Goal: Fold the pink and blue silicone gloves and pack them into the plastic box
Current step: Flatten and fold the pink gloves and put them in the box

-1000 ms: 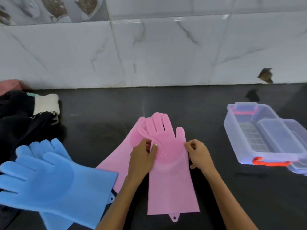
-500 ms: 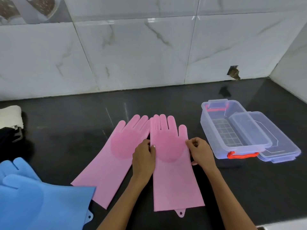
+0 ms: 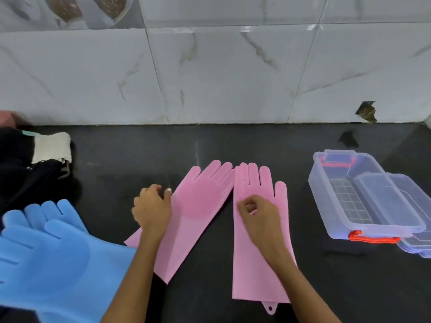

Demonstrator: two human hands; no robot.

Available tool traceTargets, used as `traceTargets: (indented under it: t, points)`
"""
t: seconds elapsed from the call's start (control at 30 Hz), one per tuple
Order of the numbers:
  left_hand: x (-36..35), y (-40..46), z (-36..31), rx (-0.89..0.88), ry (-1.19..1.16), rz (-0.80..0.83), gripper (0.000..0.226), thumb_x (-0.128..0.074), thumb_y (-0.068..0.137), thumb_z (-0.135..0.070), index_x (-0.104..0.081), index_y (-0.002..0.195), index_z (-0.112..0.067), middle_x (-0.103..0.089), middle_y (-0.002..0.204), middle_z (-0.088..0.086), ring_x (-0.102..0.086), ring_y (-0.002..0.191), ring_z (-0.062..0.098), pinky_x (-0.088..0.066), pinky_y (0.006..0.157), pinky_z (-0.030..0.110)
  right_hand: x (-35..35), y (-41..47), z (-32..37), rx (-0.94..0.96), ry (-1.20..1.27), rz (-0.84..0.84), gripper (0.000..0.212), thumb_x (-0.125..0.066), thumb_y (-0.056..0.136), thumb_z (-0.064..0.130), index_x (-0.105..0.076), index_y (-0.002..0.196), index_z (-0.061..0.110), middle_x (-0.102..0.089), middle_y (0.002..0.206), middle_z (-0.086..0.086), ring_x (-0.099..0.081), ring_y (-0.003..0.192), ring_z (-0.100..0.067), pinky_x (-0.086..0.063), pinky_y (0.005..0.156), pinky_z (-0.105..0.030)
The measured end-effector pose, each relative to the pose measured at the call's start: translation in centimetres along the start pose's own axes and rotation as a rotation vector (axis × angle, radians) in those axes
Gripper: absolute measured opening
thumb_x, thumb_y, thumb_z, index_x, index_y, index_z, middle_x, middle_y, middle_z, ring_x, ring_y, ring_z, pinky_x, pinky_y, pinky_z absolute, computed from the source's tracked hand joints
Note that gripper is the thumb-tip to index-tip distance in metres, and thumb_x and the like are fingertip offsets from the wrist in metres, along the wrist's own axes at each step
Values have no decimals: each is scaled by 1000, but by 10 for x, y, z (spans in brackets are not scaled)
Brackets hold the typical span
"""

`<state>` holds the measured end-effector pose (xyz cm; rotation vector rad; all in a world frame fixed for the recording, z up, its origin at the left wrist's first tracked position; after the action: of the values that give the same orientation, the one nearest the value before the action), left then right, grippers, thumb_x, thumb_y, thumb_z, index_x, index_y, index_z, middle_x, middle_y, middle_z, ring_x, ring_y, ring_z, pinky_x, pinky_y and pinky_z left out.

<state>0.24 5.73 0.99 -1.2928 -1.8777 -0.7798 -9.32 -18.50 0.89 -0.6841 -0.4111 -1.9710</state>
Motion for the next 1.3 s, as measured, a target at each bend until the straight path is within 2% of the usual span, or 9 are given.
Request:
traceTargets:
  t: [0.13,0.27,0.47,0.6,0.7,0.9,1.03,1.17,1.3]
  points:
    - [-14,5,6,-76,-9,209,34,-57,90,-35,-59,118,-15,-67,105,5,-61,94,25,-47,78,33,-51,3,22,-46,-58,120,24,-54,93,36,-63,88,14,-67,83,0,-60,72,-12,-47,73,-21]
    - [-14,4,8,-92,23,241,16,-51,93,-34,-59,93,-20,-65,93,0,-58,80,20,-46,70,32,-66,15,28,-22,-18,67,21,-52,95,31,-60,90,12,-65,85,-1,-59,72,-12,-46,70,-21]
    - [-6,5,30,-73,41,223,20,-41,99,-30,-46,88,-14,-54,80,1,-47,62,10,-35,55,24,-88,37,39,22,76,184,22,-52,95,25,-49,75,18,-61,73,-3,-63,64,-21,-55,61,-33]
    - [-1,7,45,-39,16,220,20,-41,99,-26,-44,84,-12,-48,71,0,-41,57,7,-31,50,20,-104,49,54,42,87,247,12,-55,94,26,-54,86,18,-60,69,4,-60,48,-11,-48,40,-19]
    - [-3,7,47,-44,-15,241,19,-43,98,-24,-43,84,-12,-46,68,-2,-41,57,7,-31,50,19,-109,53,52,8,107,237,11,-57,93,27,-54,87,19,-62,73,2,-61,50,-12,-48,38,-19]
    - [-12,1,37,41,-460,411,21,-43,98,-30,-50,106,-12,-58,94,0,-57,81,11,-44,63,21,-110,53,54,-5,279,245,20,-51,96,23,-61,97,6,-65,87,-9,-64,71,-21,-58,61,-34]
    - [-16,-7,33,190,-756,558,25,-46,98,-28,-52,120,-17,-63,113,3,-63,100,19,-51,79,31,-111,46,61,7,400,248,25,-45,98,24,-60,107,6,-64,97,-3,-59,85,-12,-46,73,-21]
    - [-13,-7,35,116,-602,505,30,-50,96,-26,-49,123,-15,-60,121,8,-60,102,21,-50,86,36,-106,41,60,10,309,247,27,-45,98,26,-59,112,8,-65,104,-3,-61,87,-13,-53,75,-24]
    - [7,-12,39,81,-5,206,51,-56,91,-37,-41,132,-11,-56,119,11,-58,102,26,-50,81,40,-74,34,46,35,220,132,26,-53,95,22,-60,115,8,-67,105,-3,-65,88,-18,-58,75,-33]
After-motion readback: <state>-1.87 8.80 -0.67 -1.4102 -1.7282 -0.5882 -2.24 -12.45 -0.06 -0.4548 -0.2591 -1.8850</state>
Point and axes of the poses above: each hand's wrist, its own y-axis towards the middle knuckle, its own x-axis out of the back of the hand, z = x × y, the point moved 5 cm from there along y, towards the middle knuckle
